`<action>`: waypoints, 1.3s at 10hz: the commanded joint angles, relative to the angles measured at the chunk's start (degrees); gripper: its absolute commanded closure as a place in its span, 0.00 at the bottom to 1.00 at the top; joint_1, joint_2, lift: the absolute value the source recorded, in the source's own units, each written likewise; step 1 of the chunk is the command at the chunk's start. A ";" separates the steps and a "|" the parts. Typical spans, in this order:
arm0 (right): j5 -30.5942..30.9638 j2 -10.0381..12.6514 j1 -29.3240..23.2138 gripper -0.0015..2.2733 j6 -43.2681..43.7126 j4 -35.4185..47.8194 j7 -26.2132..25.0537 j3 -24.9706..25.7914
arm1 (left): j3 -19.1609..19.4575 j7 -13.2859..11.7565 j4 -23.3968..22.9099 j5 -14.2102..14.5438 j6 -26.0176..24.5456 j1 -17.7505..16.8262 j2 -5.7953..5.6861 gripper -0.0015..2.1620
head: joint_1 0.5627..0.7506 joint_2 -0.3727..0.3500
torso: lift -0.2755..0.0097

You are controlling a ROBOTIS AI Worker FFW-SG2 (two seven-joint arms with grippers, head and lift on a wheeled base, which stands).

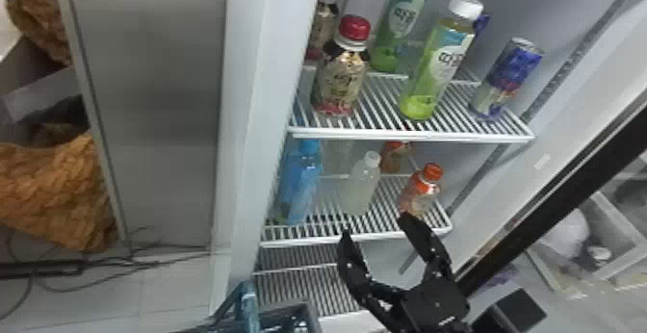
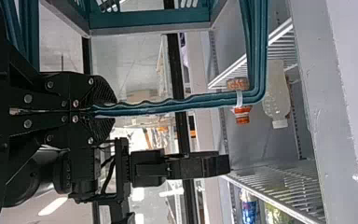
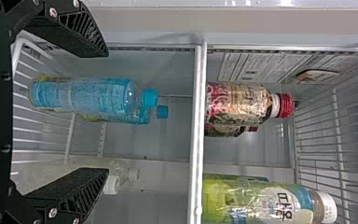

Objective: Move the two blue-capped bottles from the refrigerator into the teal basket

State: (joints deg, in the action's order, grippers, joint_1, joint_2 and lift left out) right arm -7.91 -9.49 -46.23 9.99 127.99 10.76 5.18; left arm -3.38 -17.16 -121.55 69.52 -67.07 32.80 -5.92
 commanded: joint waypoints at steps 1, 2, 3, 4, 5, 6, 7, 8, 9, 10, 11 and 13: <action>0.00 0.00 -0.03 0.06 0.00 0.05 0.05 0.00 | -0.32 -0.25 -0.44 0.61 0.00 0.10 -0.06 0.54 | 0.70 0.03 | 0.38; 0.00 0.00 -0.03 0.06 0.00 -0.09 0.05 0.00 | -0.40 -0.33 -1.57 1.32 0.00 0.38 -0.06 0.54 | 0.70 0.03 | 0.38; 0.00 0.00 -0.03 0.06 0.00 0.05 0.05 0.00 | -0.40 -0.42 -3.11 1.40 0.28 0.66 -0.06 0.54 | 0.70 0.03 | 0.38; 0.09 0.00 -0.17 0.06 0.00 0.05 0.05 0.09 | -0.32 -0.51 -4.10 1.32 0.42 0.66 0.03 0.54 | 0.70 0.03 | 0.38; 0.09 0.00 -0.17 0.06 0.00 -0.09 0.05 0.00 | -0.40 -0.60 -4.38 1.32 0.56 0.66 -0.06 0.54 | 0.70 0.03 | 0.38; 0.00 0.00 -0.17 0.06 0.00 0.05 0.05 0.09 | -0.40 -0.60 -4.52 1.32 0.56 0.80 0.03 0.54 | 0.70 0.03 | 0.38; 0.00 0.00 -0.03 0.06 -0.14 -0.09 0.05 0.00 | -0.40 -0.60 -4.52 1.32 0.56 0.80 0.03 0.54 | 0.70 0.03 | 0.38; 0.18 -0.18 0.81 0.06 -0.28 -0.79 0.05 -0.09 | -0.40 -0.60 -4.52 1.32 0.56 0.80 0.03 0.54 | 0.70 0.03 | 0.38; 0.18 -0.62 2.08 0.06 -0.28 -1.92 0.05 -0.88 | -0.49 -0.60 -4.52 1.32 0.56 0.66 0.03 0.54 | 0.70 0.03 | 0.38; 0.18 -1.23 3.34 0.06 -0.28 -3.18 0.05 -1.93 | -0.49 -0.60 -4.52 1.32 0.56 0.52 0.03 0.54 | 0.70 0.03 | 0.38; 0.26 -1.67 5.03 0.06 -0.28 -4.87 0.05 -2.64 | -0.58 -0.60 -4.52 1.32 0.56 0.38 -0.06 0.54 | 0.70 0.03 | 0.38; 0.62 -1.76 8.69 0.06 0.14 -8.67 0.05 -3.51 | -0.58 -0.60 -4.52 1.32 0.56 0.38 0.03 0.54 | 0.70 0.03 | 0.38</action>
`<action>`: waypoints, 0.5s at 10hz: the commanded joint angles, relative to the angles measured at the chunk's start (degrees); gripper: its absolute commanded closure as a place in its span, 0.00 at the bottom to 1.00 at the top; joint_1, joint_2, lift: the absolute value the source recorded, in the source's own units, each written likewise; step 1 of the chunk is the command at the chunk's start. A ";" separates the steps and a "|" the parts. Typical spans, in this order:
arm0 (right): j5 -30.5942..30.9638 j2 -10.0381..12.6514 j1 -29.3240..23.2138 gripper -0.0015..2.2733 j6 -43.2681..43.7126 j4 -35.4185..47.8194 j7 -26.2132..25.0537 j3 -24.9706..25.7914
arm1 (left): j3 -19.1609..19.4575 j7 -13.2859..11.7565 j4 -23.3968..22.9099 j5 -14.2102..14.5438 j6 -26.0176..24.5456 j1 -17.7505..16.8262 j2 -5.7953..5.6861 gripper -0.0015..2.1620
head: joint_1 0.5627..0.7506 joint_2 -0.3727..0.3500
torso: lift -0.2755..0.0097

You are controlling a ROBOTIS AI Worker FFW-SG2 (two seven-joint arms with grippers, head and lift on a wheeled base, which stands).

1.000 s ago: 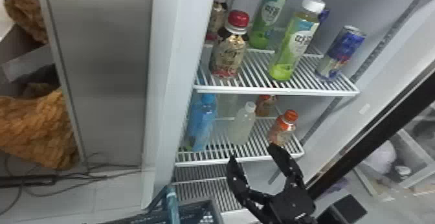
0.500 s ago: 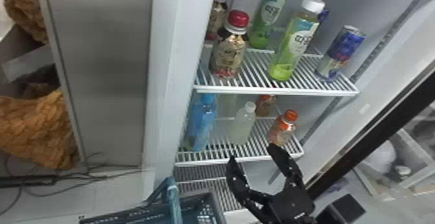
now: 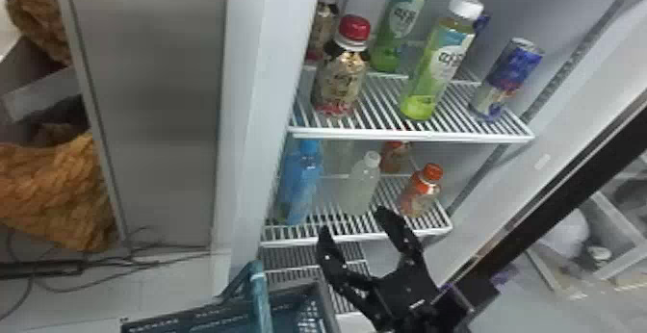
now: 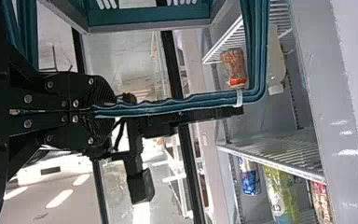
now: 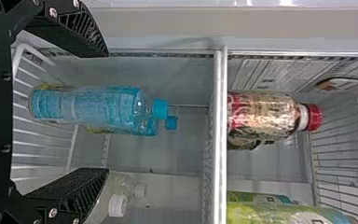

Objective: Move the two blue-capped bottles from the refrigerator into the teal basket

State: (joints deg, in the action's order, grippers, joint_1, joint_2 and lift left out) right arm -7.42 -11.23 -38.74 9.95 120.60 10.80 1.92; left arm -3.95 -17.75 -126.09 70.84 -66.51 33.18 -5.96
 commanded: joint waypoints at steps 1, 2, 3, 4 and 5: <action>0.48 -0.02 2.89 0.06 0.60 -2.97 0.01 -0.51 | -0.01 0.00 0.02 0.09 0.00 0.00 -0.01 0.54 | 0.70 0.03 | 0.38; 0.57 -0.02 4.86 0.06 0.60 -4.79 0.01 -0.69 | -0.01 0.00 0.02 0.09 0.00 -0.14 -0.01 0.54 | 0.70 0.03 | 0.38; 0.57 -0.02 6.55 0.06 0.60 -6.06 0.01 -0.95 | -0.01 0.00 0.02 0.09 0.00 -0.14 -0.01 0.54 | 0.70 0.03 | 0.38; 0.65 -0.02 8.09 0.06 0.60 -7.33 0.01 -1.39 | -0.01 0.09 0.02 0.09 0.00 -0.14 -0.01 0.54 | 0.70 0.03 | 0.38; 0.65 -0.02 9.22 0.06 0.60 -8.31 0.10 -1.65 | -0.01 0.09 0.02 0.09 0.00 -0.28 -0.01 0.54 | 0.70 0.03 | 0.38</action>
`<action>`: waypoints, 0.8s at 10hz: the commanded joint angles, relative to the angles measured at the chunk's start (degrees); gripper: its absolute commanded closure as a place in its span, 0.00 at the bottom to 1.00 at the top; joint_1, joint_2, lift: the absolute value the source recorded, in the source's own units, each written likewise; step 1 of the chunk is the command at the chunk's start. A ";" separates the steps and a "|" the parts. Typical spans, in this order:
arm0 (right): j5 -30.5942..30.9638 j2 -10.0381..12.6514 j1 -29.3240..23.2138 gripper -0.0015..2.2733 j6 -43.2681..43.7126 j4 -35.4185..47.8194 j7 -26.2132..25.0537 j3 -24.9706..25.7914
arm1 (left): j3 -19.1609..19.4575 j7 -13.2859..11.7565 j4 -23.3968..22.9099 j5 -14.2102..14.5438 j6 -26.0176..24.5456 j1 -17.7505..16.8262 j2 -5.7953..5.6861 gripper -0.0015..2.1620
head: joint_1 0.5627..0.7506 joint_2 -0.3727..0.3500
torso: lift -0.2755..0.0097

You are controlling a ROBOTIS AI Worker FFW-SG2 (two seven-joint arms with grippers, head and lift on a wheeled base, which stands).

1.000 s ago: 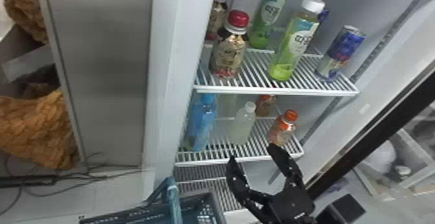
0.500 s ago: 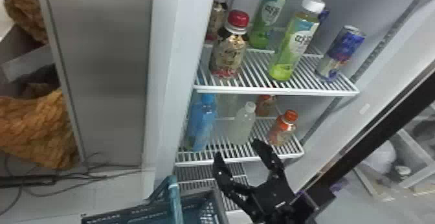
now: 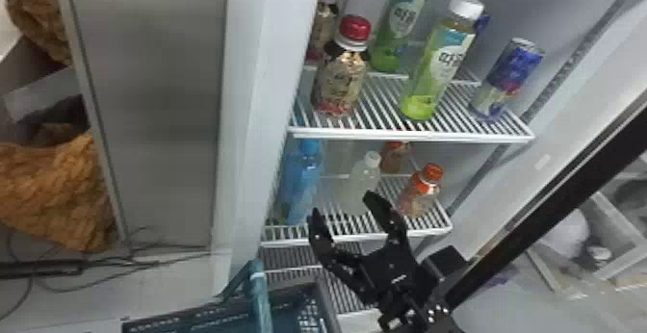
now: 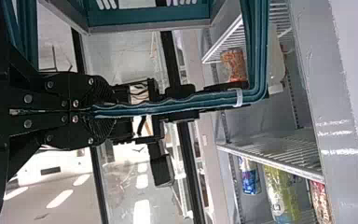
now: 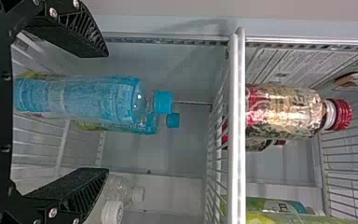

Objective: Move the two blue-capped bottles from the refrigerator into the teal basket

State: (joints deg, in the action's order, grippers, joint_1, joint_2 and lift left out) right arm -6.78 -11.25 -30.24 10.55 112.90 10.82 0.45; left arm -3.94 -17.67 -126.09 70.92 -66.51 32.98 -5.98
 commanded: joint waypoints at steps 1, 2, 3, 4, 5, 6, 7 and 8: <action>-0.16 0.00 1.69 0.06 0.00 -1.60 0.08 -0.36 | -0.01 0.00 0.02 -0.08 0.00 -0.08 0.00 0.54 | 0.70 0.03 | 0.38; -0.25 -0.09 2.68 0.06 0.00 -2.30 0.17 -0.80 | -0.01 0.00 0.02 0.01 0.14 0.06 0.09 0.54 | 0.70 0.03 | 0.38; -0.34 -0.26 4.08 0.06 0.00 -3.29 0.17 -1.41 | 0.08 0.00 0.02 0.01 0.28 0.06 0.09 0.54 | 0.70 0.03 | 0.38; -0.69 -0.53 5.35 0.06 0.00 -4.55 0.17 -2.20 | 0.08 0.00 0.02 0.01 0.28 0.06 0.09 0.54 | 0.70 0.03 | 0.38; -0.69 -0.53 5.91 0.06 0.00 -4.97 0.08 -2.47 | 0.08 0.00 0.02 0.01 0.42 -0.08 0.09 0.54 | 0.70 0.03 | 0.38; -0.69 -0.62 6.19 0.06 0.00 -5.11 0.08 -2.64 | 0.08 0.00 0.02 0.01 0.42 0.06 0.18 0.54 | 0.70 0.03 | 0.38; -0.69 -0.62 7.04 0.06 0.00 -5.96 0.08 -2.82 | 0.08 0.00 0.02 0.01 0.42 0.06 0.18 0.54 | 0.70 0.03 | 0.38; -0.60 -0.62 8.02 0.06 0.00 -7.08 0.08 -3.08 | 0.08 0.00 0.02 0.01 0.42 0.06 0.18 0.54 | 0.70 0.03 | 0.38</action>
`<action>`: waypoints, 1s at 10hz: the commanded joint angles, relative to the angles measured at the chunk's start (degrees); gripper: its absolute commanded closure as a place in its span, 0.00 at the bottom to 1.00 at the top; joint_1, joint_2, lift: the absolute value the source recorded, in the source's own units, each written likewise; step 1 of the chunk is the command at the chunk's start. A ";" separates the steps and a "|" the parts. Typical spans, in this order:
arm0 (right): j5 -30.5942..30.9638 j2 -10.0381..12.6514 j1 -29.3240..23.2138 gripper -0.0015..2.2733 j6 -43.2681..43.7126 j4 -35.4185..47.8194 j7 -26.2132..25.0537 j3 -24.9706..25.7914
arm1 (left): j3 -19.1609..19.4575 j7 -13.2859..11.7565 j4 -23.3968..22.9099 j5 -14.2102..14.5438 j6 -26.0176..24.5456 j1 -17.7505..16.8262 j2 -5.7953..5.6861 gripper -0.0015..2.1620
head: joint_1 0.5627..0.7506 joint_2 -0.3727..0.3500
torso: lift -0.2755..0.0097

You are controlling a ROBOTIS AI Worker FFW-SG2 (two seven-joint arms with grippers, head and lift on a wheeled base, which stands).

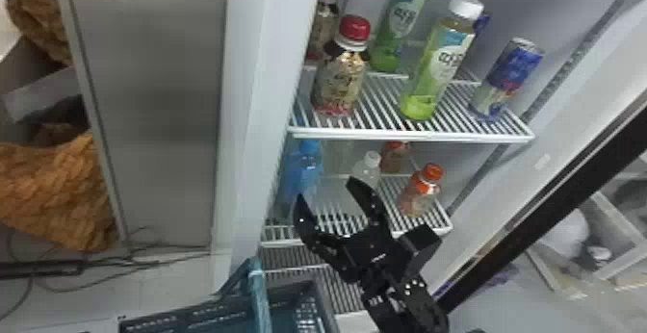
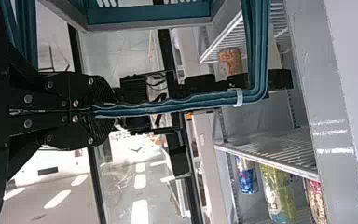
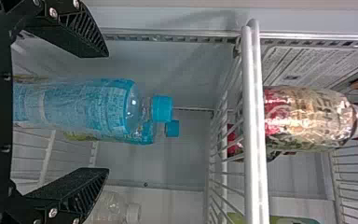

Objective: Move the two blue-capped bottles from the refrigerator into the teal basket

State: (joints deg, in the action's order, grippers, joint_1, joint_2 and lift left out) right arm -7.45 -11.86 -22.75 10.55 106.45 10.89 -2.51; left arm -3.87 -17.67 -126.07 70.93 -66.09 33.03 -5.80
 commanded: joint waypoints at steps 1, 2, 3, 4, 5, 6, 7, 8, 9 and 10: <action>0.07 -0.09 1.52 0.06 0.00 -1.62 -0.08 -0.30 | 0.00 0.00 0.00 0.00 0.14 0.01 0.00 0.54 | 0.70 0.03 | 0.38; 0.07 -0.09 2.36 0.06 0.00 -2.46 -0.17 -0.30 | 0.00 0.00 0.00 0.00 0.28 0.01 0.00 0.54 | 0.70 0.03 | 0.38; -0.11 -0.18 3.07 0.06 0.00 -3.16 -0.17 -0.39 | 0.00 0.00 0.00 0.00 0.42 0.01 0.09 0.54 | 0.70 0.03 | 0.38; -0.28 -0.27 3.91 0.06 0.00 -3.44 -0.17 -0.74 | -0.09 0.00 -0.28 0.00 0.56 0.01 0.09 0.54 | 0.70 0.03 | 0.38; -0.72 -0.27 4.89 0.06 0.00 -4.15 -0.17 -1.18 | -0.09 0.00 0.00 0.00 0.70 0.01 0.09 0.54 | 0.70 0.03 | 0.38; -0.99 -0.35 5.74 0.06 0.00 -4.99 -0.17 -1.62 | 0.00 0.00 0.00 0.09 0.84 0.01 0.09 0.54 | 0.70 0.03 | 0.38; -0.99 -0.44 6.44 0.06 0.00 -5.69 -0.26 -2.14 | -0.09 0.00 0.00 0.18 0.84 0.01 0.09 0.54 | 0.70 0.03 | 0.38; -1.16 -0.53 7.28 0.06 0.00 -6.82 -0.26 -2.67 | -0.09 0.00 0.00 0.18 0.98 0.01 0.09 0.54 | 0.70 0.03 | 0.38; -1.78 -0.79 8.27 0.07 0.00 -7.80 -0.43 -3.55 | -0.09 -0.09 0.00 0.18 1.12 0.01 0.09 0.54 | 0.70 0.03 | 0.38; -1.78 -0.79 8.69 0.07 0.00 -8.08 -0.70 -3.90 | -0.09 -0.09 0.00 0.26 1.12 0.01 0.09 0.54 | 0.70 0.03 | 0.38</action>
State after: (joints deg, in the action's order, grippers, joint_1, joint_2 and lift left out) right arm -9.14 -12.62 -14.32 10.53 98.60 10.17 -6.19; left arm -3.95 -17.75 -126.07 71.14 -64.98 33.04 -5.71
